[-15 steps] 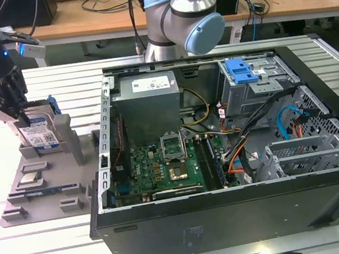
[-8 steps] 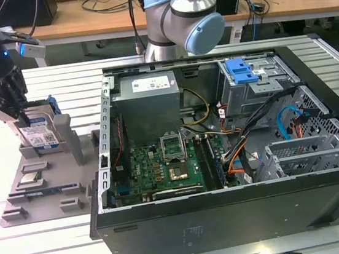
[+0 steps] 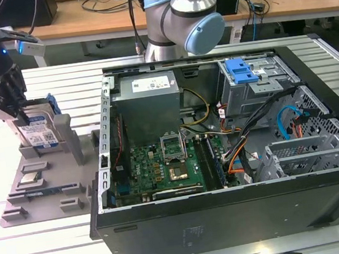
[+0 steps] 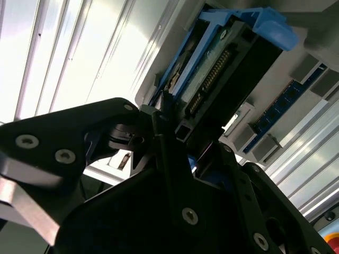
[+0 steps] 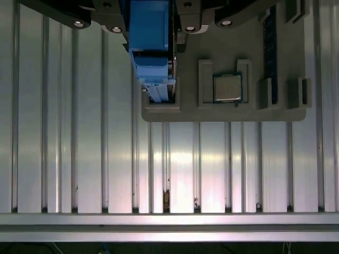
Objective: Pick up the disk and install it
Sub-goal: 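Pick up the disk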
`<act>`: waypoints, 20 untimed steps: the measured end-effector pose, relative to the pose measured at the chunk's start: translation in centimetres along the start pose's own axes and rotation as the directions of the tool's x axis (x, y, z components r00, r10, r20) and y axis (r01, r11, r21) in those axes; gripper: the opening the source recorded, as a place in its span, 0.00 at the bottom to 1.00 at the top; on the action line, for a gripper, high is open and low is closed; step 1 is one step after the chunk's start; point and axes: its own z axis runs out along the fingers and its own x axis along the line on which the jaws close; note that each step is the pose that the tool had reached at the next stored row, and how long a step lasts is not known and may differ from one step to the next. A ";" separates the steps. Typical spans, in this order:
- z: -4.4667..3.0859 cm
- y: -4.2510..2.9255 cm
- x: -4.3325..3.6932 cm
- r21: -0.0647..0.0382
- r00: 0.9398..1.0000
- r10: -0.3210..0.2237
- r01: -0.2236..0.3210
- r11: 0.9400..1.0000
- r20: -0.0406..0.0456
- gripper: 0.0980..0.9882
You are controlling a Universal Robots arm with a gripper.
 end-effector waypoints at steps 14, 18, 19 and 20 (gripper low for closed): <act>-2.27 -0.02 0.00 0.000 1.000 0.000 0.000 1.000 0.000 0.30; -4.26 -0.04 -0.02 0.000 1.000 0.000 0.000 1.000 0.000 0.30; -4.53 -0.04 -0.02 0.000 1.000 0.000 0.000 1.000 0.000 0.30; -4.79 -0.04 -0.03 0.000 1.000 0.000 0.000 1.000 0.000 0.30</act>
